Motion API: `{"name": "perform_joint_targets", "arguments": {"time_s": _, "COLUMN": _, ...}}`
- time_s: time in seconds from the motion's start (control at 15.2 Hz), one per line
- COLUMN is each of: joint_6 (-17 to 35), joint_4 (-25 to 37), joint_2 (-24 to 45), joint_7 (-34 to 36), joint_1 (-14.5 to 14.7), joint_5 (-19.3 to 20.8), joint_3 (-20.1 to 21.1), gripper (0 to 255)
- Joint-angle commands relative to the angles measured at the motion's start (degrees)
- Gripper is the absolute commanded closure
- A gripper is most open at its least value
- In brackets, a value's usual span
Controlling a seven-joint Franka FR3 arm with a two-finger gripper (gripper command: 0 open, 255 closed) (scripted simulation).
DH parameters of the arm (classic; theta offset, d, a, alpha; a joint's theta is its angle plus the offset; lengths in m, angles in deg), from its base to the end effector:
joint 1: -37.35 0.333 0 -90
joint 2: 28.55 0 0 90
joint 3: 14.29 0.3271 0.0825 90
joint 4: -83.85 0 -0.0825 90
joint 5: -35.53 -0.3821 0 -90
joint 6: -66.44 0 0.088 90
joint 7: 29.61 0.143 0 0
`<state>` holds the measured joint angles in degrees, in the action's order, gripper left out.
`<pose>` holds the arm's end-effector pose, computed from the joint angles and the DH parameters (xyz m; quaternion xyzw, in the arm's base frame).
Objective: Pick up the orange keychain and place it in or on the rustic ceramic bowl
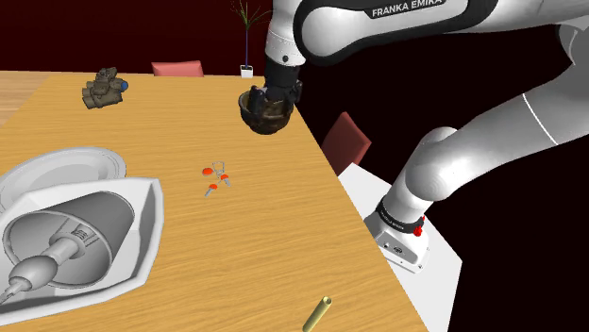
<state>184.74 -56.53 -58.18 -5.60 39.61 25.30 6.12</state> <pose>0.3691 0.1747 0.4554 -0.9962 0.0668 -0.0532 0.0154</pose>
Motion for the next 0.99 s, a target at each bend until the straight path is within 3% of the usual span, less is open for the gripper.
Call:
{"name": "perform_joint_targets", "arguments": {"time_s": 0.0, "joint_6": 2.83, "joint_4": 0.79, "joint_2": 3.65, "joint_7": 3.66, "joint_1": 0.02, "joint_5": -0.08, "joint_3": 2.86, "gripper": 0}}
{"name": "perform_joint_targets", "arguments": {"time_s": 0.33, "joint_6": 8.89, "joint_4": 3.7, "joint_2": 13.27, "joint_7": 12.57, "joint_1": -0.73, "joint_5": 2.13, "joint_3": 9.08, "gripper": 0}}
{"name": "perform_joint_targets", "arguments": {"time_s": 0.66, "joint_6": 13.82, "joint_4": 8.58, "joint_2": 24.89, "joint_7": 23.6, "joint_1": -1.56, "joint_5": 8.72, "joint_3": 14.42, "gripper": 0}}
{"name": "perform_joint_targets", "arguments": {"time_s": 0.92, "joint_6": 16.09, "joint_4": 9.36, "joint_2": 28.79, "joint_7": 26.94, "joint_1": -1.35, "joint_5": 11.74, "joint_3": 15.09, "gripper": 0}}
